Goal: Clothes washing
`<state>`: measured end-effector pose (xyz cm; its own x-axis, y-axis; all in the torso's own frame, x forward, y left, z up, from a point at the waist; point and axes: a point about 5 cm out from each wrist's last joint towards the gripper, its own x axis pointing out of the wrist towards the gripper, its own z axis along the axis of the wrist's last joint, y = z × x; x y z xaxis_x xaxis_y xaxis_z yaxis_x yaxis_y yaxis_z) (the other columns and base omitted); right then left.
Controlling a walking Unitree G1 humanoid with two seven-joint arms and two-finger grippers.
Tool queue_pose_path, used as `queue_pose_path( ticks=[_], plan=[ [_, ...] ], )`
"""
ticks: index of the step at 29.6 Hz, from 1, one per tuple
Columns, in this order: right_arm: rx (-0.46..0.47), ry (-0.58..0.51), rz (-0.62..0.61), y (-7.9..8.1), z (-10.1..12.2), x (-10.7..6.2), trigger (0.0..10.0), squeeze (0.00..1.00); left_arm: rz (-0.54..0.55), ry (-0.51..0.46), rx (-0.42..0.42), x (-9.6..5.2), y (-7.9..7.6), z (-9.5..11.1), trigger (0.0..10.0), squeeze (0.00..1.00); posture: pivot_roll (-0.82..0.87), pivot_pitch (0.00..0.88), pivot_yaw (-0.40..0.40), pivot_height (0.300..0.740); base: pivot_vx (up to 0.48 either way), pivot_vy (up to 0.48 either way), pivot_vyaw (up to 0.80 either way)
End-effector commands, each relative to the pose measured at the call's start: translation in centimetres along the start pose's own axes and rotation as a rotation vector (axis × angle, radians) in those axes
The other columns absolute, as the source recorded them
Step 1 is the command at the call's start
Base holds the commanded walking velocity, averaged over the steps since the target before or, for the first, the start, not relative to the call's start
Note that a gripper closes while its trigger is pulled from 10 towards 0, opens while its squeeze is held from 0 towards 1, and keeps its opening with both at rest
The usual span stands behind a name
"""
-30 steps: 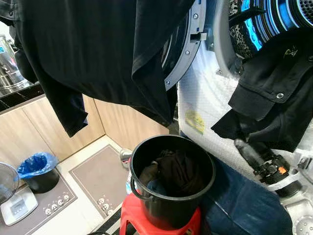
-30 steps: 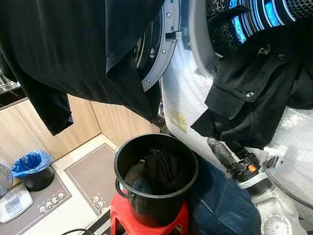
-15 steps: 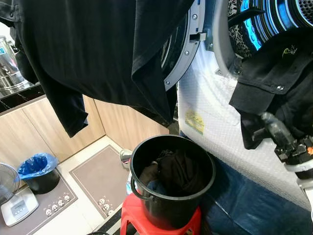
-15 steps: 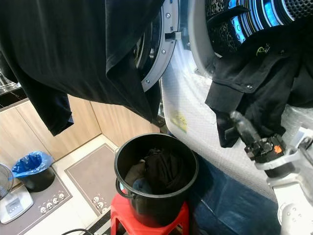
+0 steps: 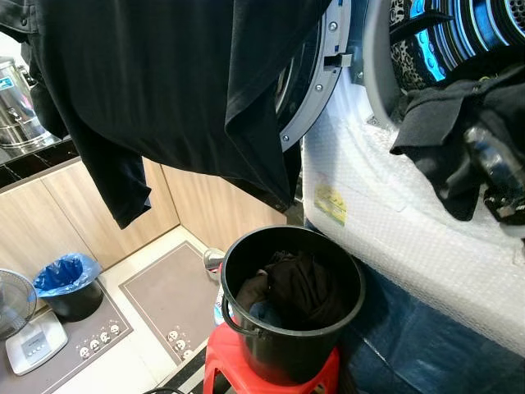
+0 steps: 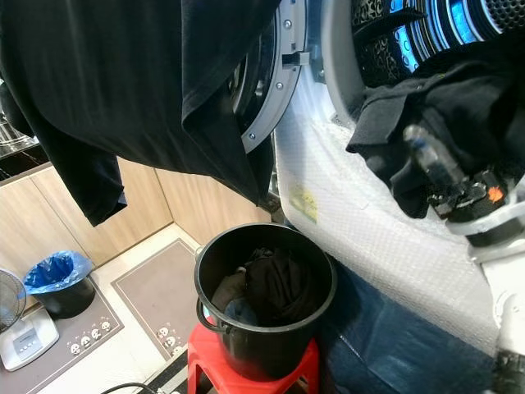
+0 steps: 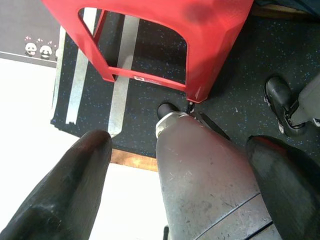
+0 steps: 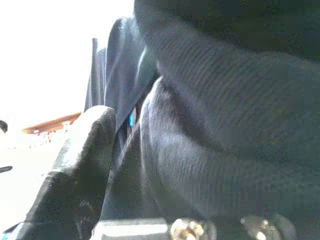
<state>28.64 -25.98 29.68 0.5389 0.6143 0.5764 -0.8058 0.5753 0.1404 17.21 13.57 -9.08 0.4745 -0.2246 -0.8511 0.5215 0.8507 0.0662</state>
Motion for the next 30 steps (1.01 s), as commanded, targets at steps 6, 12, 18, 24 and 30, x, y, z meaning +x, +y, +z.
queue_pose_path(
  ticks=[6, 12, 18, 24, 30],
  plan=[
    [-0.072, 0.048, -0.052, -0.2, 2.8, 3.1, 10.0, 0.0, 0.008, 0.068, -0.014, -0.3, 0.2, -1.7, 10.0, 0.0, -0.14, 0.005, 0.082, 0.74, 0.0, 0.0, 0.0],
    [-0.296, 0.143, -0.34, -2.0, 4.2, 5.2, 10.0, 0.0, 0.008, 0.069, -0.02, -0.3, 0.1, -1.7, 10.0, 0.0, -0.14, 0.008, 0.076, 0.74, 0.0, 0.0, 0.0],
    [-0.463, 0.169, -0.678, -4.6, 5.9, 6.0, 10.0, 0.0, 0.007, 0.069, -0.031, -0.3, 0.0, -1.8, 10.0, 0.0, -0.14, 0.01, 0.074, 0.74, 0.0, 0.0, 0.0],
    [-0.743, 0.145, -1.124, -7.1, 9.2, 5.5, 10.0, 0.0, 0.003, 0.071, -0.031, -0.3, -0.1, -1.8, 10.0, 0.0, -0.14, 0.011, 0.07, 0.74, 0.0, 0.0, 0.0],
    [-1.013, 0.047, -1.34, -6.4, 12.1, 5.9, 10.0, 0.0, 0.005, 0.071, -0.04, -0.3, -0.2, -1.9, 10.0, 0.0, -0.14, 0.012, 0.064, 0.74, 0.0, 0.0, 0.0]
  ],
)
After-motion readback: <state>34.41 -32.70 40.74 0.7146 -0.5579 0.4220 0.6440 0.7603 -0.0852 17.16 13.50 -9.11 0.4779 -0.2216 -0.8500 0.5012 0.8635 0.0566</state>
